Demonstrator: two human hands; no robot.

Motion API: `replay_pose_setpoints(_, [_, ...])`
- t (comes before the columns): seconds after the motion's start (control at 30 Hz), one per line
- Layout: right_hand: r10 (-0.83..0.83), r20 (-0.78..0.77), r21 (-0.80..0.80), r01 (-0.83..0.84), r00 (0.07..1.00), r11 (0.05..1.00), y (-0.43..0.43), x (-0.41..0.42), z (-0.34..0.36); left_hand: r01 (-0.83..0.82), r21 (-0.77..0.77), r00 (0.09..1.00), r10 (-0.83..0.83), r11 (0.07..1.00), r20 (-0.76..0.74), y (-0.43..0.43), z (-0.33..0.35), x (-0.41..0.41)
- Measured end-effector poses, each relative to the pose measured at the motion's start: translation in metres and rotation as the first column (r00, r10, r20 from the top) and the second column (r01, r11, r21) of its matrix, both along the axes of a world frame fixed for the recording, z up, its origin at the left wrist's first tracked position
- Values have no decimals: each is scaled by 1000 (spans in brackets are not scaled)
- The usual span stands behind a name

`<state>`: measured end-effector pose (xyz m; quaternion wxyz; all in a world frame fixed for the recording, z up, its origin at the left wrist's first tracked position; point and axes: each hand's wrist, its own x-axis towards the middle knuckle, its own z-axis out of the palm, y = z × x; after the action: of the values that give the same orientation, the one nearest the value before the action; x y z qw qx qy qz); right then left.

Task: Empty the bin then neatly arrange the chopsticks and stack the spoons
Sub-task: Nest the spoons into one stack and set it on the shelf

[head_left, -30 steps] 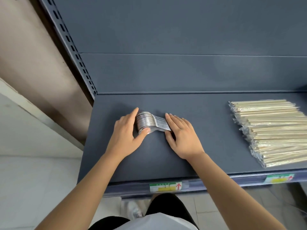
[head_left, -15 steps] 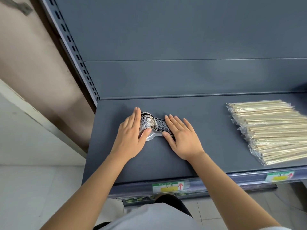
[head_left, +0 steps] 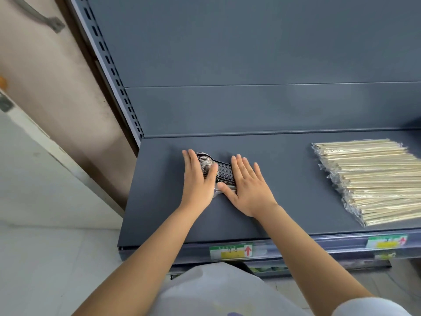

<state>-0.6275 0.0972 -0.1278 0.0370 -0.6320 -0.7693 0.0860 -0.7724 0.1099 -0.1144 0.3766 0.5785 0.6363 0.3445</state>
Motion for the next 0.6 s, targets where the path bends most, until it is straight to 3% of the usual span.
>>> replay_pose_setpoints(0.07, [-1, 9, -20, 1, 1000, 1000, -1, 0, 1, 63, 59, 965, -46, 996, -259, -3, -5, -5])
replay_pose_setpoints(0.13, [12, -4, -18, -12, 1000, 1000, -1, 1, 4, 138, 159, 840, -30, 978, -542, -3, -7, -11])
replay_pose_setpoints(0.2, [23, -45, 15, -22, 999, 1000, -1, -1, 5, 213, 216, 723, -5, 953, -690, 0, -5, -16])
replay_pose_setpoints(0.3, [26, -41, 8, -26, 999, 1000, 1, -8, 3, 286, 189, 650, -45, 939, -759, 1, -6, -18])
replay_pose_setpoints(0.6, [3, -26, 76, -1, 1000, 997, 0, -14, -7, 196, 136, 661, -28, 971, -750, -7, -4, -10])
